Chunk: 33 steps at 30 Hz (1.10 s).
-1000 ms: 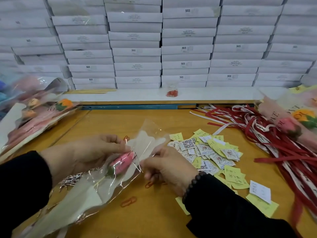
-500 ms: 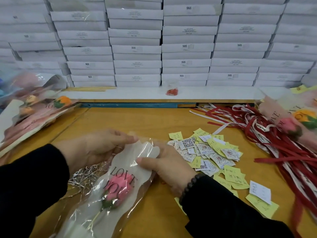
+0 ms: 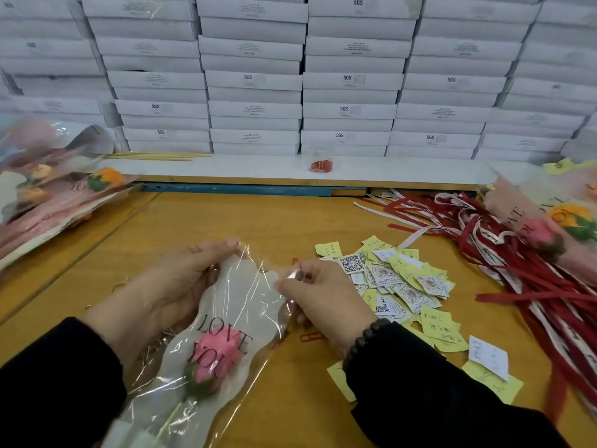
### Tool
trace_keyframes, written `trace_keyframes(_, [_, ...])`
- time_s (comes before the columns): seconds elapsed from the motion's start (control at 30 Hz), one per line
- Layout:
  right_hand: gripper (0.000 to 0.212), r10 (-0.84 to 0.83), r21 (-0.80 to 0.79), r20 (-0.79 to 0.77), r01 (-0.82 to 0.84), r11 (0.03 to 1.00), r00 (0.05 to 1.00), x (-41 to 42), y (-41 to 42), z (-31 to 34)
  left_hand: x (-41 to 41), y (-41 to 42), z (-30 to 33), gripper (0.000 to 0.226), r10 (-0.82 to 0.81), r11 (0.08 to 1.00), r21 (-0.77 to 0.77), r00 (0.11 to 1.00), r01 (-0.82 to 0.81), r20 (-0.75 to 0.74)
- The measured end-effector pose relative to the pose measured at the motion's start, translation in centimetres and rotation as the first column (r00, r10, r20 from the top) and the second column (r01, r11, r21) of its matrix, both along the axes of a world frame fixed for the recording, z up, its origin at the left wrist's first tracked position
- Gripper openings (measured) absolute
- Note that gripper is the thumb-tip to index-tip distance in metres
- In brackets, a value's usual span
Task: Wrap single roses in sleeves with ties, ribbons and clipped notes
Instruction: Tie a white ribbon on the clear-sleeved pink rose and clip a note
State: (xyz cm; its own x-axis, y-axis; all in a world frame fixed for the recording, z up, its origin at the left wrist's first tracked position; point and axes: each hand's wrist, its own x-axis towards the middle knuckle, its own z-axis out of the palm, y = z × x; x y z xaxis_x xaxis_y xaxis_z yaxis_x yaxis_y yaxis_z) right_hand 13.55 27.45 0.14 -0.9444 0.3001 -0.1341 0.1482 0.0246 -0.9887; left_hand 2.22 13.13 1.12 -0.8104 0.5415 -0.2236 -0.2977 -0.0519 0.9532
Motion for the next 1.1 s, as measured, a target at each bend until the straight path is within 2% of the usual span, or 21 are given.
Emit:
trace_keyframes(0.13, [0.017, -0.014, 0.042, -0.013, 0.015, 0.999, 1.000, -0.1, 0.2, -0.2, 0.2, -0.1, -0.5, 0.039, 0.033, 0.999, -0.009, 0.999, -0.033, -0.026])
trace_keyframes(0.27, [0.016, -0.080, 0.158, -0.030, 0.084, 0.984, 0.996, -0.2, 1.0, 0.0, 0.6, 0.1, -0.4, 0.021, 0.061, 0.997, 0.043, 0.998, -0.059, -0.031])
trace_keyframes(0.37, [0.015, -0.125, 0.348, -0.046, 0.133, 0.928, 0.991, 0.1, 2.8, 1.1, 0.9, 0.3, -0.6, 0.014, 0.081, 0.996, 0.039, 0.996, -0.079, -0.043])
trace_keyframes(0.4, [0.012, -0.133, 0.478, -0.046, 0.139, 0.867, 0.990, 0.3, 3.7, 1.6, 1.0, 0.4, -0.6, 0.010, 0.088, 0.996, 0.032, 0.995, -0.086, -0.051])
trace_keyframes(0.47, [0.010, -0.160, 0.742, -0.030, 0.129, 0.658, 0.987, 0.8, 5.7, 2.2, 1.1, 0.5, -0.7, 0.010, 0.097, 0.995, 0.017, 0.993, -0.096, -0.068])
trace_keyframes(0.5, [0.012, -0.179, 0.819, -0.022, 0.120, 0.560, 0.984, 1.1, 6.5, 2.4, 1.1, 0.6, -0.8, 0.010, 0.097, 0.995, 0.011, 0.993, -0.097, -0.070])
trace_keyframes(0.53, [0.014, -0.187, 0.857, -0.011, 0.105, 0.504, 0.982, 1.4, 7.2, 2.5, 1.2, 0.6, -0.8, 0.011, 0.096, 0.995, 0.008, 0.993, -0.096, -0.067])
trace_keyframes(0.73, [0.014, -0.101, 0.863, 0.092, -0.029, 0.504, 0.991, 1.4, 7.4, 1.5, 1.5, 0.8, -0.9, 0.010, 0.095, 0.995, -0.001, 0.993, -0.095, -0.067])
trace_keyframes(0.83, [0.026, -0.107, 0.906, 0.177, -0.119, 0.406, 0.978, 1.0, 6.9, 1.0, 1.7, 0.7, -0.8, 0.009, 0.100, 0.995, 0.012, 0.993, -0.100, -0.070])
trace_keyframes(1.0, [0.009, -0.142, 0.962, 0.178, -0.142, 0.233, 0.974, 1.0, 6.5, 1.0, 1.7, 0.8, -0.8, 0.009, 0.093, 0.996, 0.015, 0.993, -0.092, -0.076])
trace_keyframes(1.1, [0.015, -0.157, 0.985, 0.139, -0.120, 0.121, 0.978, 0.9, 6.2, 1.0, 1.7, 0.8, -0.9, 0.010, 0.090, 0.996, 0.004, 0.992, -0.090, -0.091])
